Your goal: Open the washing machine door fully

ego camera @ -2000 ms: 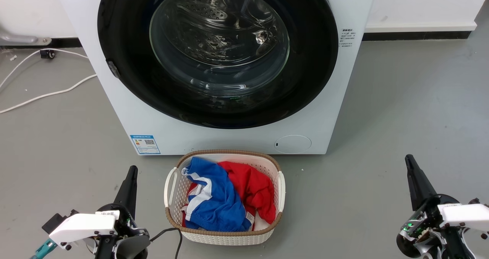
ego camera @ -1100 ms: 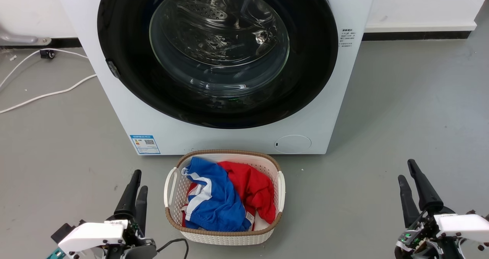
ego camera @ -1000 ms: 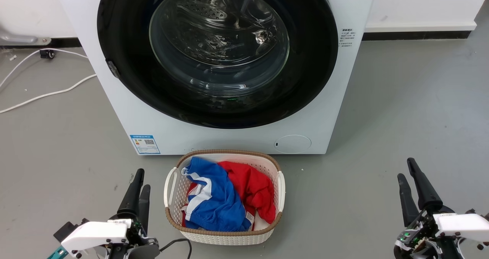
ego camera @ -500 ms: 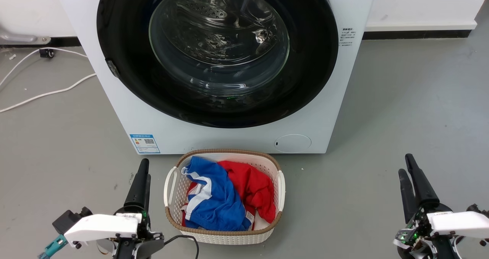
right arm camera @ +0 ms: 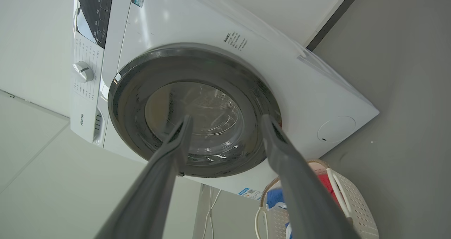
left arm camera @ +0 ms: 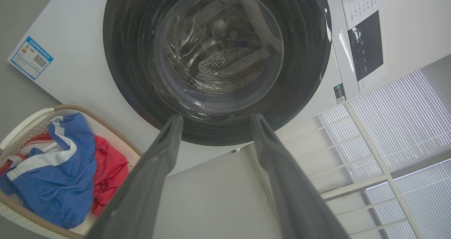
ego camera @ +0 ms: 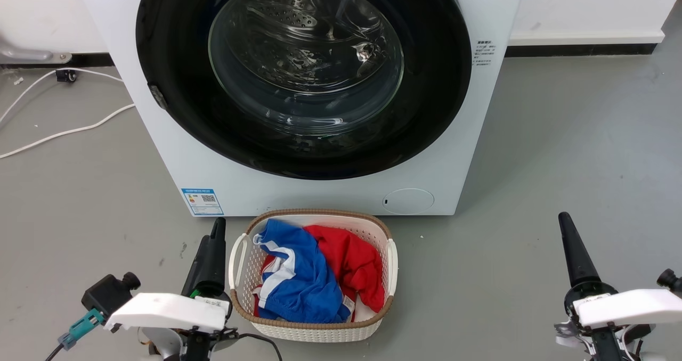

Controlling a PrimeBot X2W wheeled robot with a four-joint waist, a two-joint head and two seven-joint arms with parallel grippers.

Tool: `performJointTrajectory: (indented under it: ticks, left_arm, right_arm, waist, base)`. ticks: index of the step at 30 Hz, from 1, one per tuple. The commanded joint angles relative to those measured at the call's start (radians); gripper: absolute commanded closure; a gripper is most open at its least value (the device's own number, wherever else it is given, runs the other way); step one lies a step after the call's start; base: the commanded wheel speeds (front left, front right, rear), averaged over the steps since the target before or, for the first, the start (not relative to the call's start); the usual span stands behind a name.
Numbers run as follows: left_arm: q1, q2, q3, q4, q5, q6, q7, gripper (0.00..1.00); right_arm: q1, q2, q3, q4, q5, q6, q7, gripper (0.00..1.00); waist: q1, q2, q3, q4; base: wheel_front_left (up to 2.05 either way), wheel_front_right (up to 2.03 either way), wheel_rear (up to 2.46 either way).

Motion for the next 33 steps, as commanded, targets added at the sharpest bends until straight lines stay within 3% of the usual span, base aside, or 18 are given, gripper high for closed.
performJointTrajectory:
  ticks: [1, 10, 16, 33]
  left_arm:
    - [-0.015, 0.003, -0.005, -0.019, 0.061, -0.002, -0.011, 0.0]
    - [-0.019, 0.014, -0.027, -0.028, 0.305, 0.007, -0.04, 0.0]
    - [-0.023, 0.041, -0.063, -0.028, 0.47, 0.042, -0.065, 0.0]
    - [-0.032, 0.074, -0.135, -0.021, 0.657, 0.098, -0.108, 0.0]
  right_arm:
    - [-0.007, 0.002, -0.006, -0.025, -0.065, 0.001, -0.002, 0.0]
    - [0.005, 0.018, -0.023, -0.076, -0.327, 0.001, 0.007, 0.0]
    - [0.013, 0.022, -0.008, -0.102, -0.478, 0.002, 0.021, 0.0]
    - [0.031, 0.027, -0.016, -0.144, -0.706, 0.002, 0.024, 0.0]
  waist:
    - [0.0, 0.0, -0.001, -0.001]
    - [0.0, 0.0, 0.0, -0.003]
    - [0.0, 0.0, 0.0, -0.006]
    - [0.0, 0.0, -0.002, -0.003]
  base:
    - [0.0, 0.0, 0.0]
    - [0.0, 0.0, 0.0]
    - [0.0, 0.0, 0.0]
    - [0.0, 0.0, 0.0]
